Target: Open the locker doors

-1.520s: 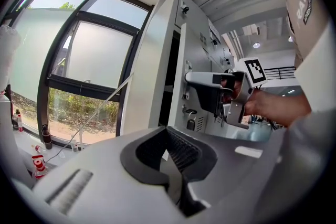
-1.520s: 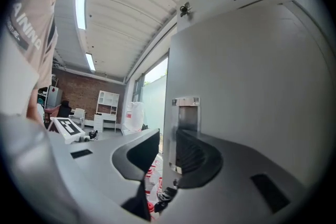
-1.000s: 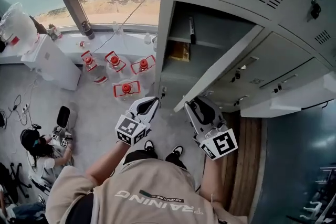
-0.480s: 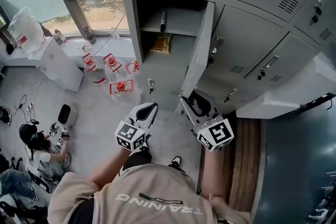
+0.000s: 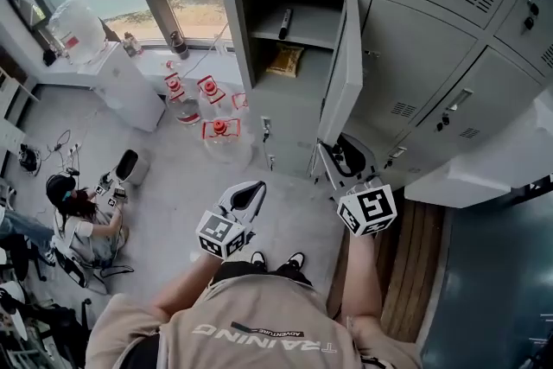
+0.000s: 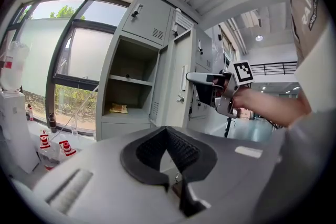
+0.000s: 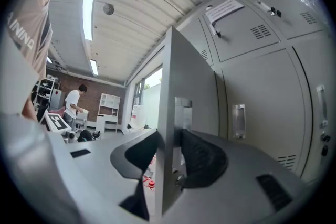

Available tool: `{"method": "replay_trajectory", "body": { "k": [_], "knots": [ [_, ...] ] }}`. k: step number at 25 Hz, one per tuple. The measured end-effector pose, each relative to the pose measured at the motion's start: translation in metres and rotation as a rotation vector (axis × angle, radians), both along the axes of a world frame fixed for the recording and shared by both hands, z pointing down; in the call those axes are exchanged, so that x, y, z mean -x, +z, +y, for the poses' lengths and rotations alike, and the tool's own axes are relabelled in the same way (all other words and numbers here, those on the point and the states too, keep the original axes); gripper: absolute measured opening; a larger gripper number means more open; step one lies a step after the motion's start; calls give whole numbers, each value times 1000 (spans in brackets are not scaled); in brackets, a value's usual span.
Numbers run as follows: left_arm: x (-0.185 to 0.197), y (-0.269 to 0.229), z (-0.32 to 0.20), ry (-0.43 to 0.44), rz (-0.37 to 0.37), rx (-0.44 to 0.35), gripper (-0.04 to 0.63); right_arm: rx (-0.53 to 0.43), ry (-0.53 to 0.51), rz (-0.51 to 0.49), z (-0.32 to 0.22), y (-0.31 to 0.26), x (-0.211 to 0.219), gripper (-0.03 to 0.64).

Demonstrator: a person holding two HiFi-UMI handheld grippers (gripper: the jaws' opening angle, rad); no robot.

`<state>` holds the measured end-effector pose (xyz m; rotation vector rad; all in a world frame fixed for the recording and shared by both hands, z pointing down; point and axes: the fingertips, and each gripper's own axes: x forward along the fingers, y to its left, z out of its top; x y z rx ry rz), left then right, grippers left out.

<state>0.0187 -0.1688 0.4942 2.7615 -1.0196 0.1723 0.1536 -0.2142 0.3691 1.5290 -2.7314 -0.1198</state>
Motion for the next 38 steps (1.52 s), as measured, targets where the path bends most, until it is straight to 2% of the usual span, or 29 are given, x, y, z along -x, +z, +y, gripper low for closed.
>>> {"method": "replay_trajectory", "body": {
  "k": [5,8,14,21,26,33,38],
  "knots": [
    [9,3,12,22,20,-1,6,16,144,16,1,2,-15,141],
    [15,1,18,37,34,-10,6,25,237,63,0,4,-23,166],
    [29,17,31,52,45,29,6,13,328,122,7,-8,-18,164],
    [20,10,36,97,64,16,6,71,327,140,39,14,-9,164],
    [12,11,37,133,67,12,6,166,339,131,69,56,-17,164],
    [-28,35,40,174,45,44,6,286,369,117,94,122,-56,164],
    [-60,49,34,165,15,59,6,320,335,58,72,161,-87,164]
  ]
}}
